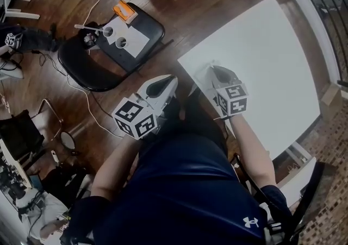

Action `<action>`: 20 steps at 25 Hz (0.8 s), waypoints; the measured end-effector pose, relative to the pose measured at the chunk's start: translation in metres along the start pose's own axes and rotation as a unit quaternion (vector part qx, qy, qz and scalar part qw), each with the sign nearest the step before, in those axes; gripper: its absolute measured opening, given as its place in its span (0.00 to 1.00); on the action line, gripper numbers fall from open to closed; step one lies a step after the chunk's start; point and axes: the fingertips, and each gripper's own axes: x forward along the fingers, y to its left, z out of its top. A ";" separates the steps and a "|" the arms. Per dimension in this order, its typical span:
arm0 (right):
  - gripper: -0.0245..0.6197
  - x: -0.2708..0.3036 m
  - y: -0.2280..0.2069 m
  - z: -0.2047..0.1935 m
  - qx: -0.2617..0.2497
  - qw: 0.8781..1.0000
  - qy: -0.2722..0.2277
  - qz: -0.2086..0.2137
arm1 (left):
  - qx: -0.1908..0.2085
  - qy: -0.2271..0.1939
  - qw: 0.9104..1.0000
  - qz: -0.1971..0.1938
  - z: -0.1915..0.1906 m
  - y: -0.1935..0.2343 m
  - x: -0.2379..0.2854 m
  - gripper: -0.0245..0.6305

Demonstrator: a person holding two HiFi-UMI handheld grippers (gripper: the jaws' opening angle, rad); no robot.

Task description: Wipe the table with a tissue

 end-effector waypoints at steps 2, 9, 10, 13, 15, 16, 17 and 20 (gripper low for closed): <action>0.06 -0.011 0.005 0.012 -0.003 1.000 -0.014 0.001 | 0.004 -0.005 1.000 -0.004 0.005 -0.005 0.000 0.06; 0.06 -0.052 0.018 0.055 0.008 0.997 -0.076 0.008 | 0.012 -0.022 1.000 -0.016 0.018 -0.018 -0.001 0.06; 0.06 -0.058 0.020 0.064 0.010 0.996 -0.084 0.007 | 0.014 -0.023 0.999 -0.018 0.022 -0.018 -0.002 0.06; 0.06 -0.075 0.020 0.086 0.009 0.994 -0.109 0.000 | 0.018 -0.030 0.999 -0.024 0.031 -0.018 -0.003 0.06; 0.06 -0.086 0.019 0.098 0.010 0.992 -0.124 -0.005 | 0.016 -0.036 0.999 -0.028 0.036 -0.019 -0.003 0.06; 0.06 -0.091 0.019 0.103 0.011 0.991 -0.131 -0.007 | 0.013 -0.040 0.999 -0.031 0.039 -0.020 -0.004 0.06; 0.06 -0.096 0.019 0.107 0.013 0.990 -0.137 -0.008 | 0.009 -0.044 0.998 -0.035 0.043 -0.022 -0.005 0.06; 0.06 -0.108 0.021 0.119 0.024 0.988 -0.154 -0.010 | 0.008 -0.056 0.997 -0.044 0.055 -0.026 -0.009 0.06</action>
